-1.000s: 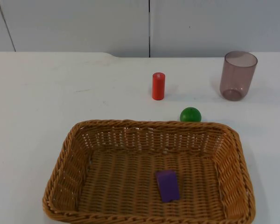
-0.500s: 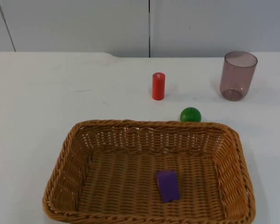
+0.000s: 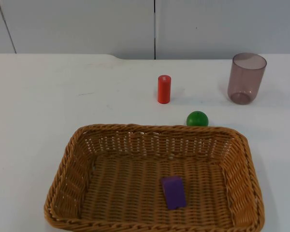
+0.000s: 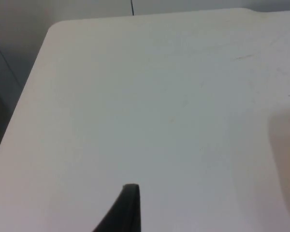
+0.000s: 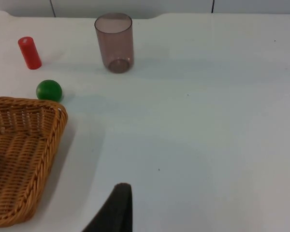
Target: Pick up the basket with the left hand and place the triangular block into the basket with the right hand.
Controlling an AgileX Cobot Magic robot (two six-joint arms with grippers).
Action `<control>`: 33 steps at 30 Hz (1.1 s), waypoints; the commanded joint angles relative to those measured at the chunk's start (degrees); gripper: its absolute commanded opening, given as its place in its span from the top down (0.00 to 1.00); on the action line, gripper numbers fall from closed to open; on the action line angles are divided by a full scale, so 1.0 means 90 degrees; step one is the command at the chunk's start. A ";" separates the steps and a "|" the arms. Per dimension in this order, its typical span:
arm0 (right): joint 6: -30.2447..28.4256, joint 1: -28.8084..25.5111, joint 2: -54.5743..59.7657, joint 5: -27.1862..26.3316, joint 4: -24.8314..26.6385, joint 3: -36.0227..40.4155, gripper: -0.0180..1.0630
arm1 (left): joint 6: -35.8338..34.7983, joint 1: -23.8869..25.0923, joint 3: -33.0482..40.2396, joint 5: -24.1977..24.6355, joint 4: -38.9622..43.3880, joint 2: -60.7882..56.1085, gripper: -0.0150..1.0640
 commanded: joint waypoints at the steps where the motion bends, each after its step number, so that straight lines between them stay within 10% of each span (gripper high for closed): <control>1: -0.0059 0.0034 -0.0011 -0.0016 -0.0020 0.0018 0.01 | 0.0036 -0.0036 0.0022 0.0026 -0.0089 -0.0018 0.01; 33: 0.0000 0.0034 -0.0011 -0.0029 -0.0019 0.0018 0.01 | 0.0173 -0.0036 0.0022 0.0026 -0.0172 -0.0018 0.01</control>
